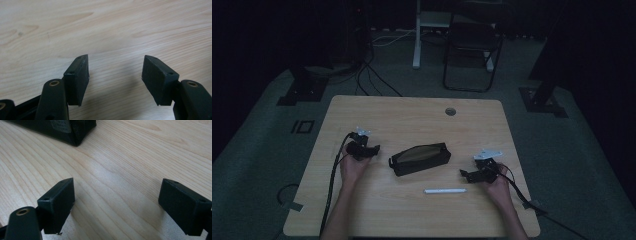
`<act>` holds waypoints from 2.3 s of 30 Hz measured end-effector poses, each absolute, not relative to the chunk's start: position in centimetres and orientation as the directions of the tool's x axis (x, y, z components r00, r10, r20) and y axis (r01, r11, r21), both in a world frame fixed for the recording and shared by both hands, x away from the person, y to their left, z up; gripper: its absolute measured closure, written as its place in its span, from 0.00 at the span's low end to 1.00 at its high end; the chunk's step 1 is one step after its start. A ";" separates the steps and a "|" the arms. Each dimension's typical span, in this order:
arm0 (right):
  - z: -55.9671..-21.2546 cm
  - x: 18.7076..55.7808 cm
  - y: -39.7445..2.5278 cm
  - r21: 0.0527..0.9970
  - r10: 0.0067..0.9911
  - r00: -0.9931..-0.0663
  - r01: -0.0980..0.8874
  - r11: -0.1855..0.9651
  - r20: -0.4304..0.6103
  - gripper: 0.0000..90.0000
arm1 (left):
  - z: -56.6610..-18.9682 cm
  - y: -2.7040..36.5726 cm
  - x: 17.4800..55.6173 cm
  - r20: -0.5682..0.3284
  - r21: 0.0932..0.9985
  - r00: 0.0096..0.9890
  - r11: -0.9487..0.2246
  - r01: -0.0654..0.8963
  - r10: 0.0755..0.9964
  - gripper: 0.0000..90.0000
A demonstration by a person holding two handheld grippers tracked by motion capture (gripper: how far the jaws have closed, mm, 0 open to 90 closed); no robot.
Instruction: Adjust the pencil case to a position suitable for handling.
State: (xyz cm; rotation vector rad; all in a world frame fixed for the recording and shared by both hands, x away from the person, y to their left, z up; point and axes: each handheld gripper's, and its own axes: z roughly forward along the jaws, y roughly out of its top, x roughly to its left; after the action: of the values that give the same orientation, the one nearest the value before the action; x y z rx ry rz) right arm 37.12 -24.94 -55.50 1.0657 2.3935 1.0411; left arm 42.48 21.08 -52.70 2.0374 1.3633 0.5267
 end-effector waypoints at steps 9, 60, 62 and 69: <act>-55.5 37.1 -24.9 0.731 0.742 -0.670 0.509 0.456 0.003 0.15 | -50.1 20.2 40.1 -0.028 0.753 0.459 -0.283 0.594 0.888 0.44; -55.5 37.1 -24.9 0.731 0.742 -0.670 0.508 0.456 0.003 0.15 | -49.6 16.2 34.4 0.027 0.748 0.657 -0.452 0.487 0.753 0.44; -55.5 37.1 -24.9 0.730 0.742 -0.671 0.508 0.457 0.002 0.15 | -49.6 15.8 34.1 0.032 0.748 0.670 -0.462 0.477 0.742 0.43; -55.5 37.1 -24.9 0.730 0.742 -0.671 0.508 0.457 0.002 0.15 | -49.5 14.6 33.6 0.043 0.746 0.698 -0.488 0.453 0.715 0.43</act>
State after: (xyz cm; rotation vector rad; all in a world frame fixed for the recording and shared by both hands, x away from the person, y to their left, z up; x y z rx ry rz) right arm 37.12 -24.95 -55.51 1.0640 2.3941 1.0399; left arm 33.57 14.61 -49.46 2.1660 0.8880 0.4548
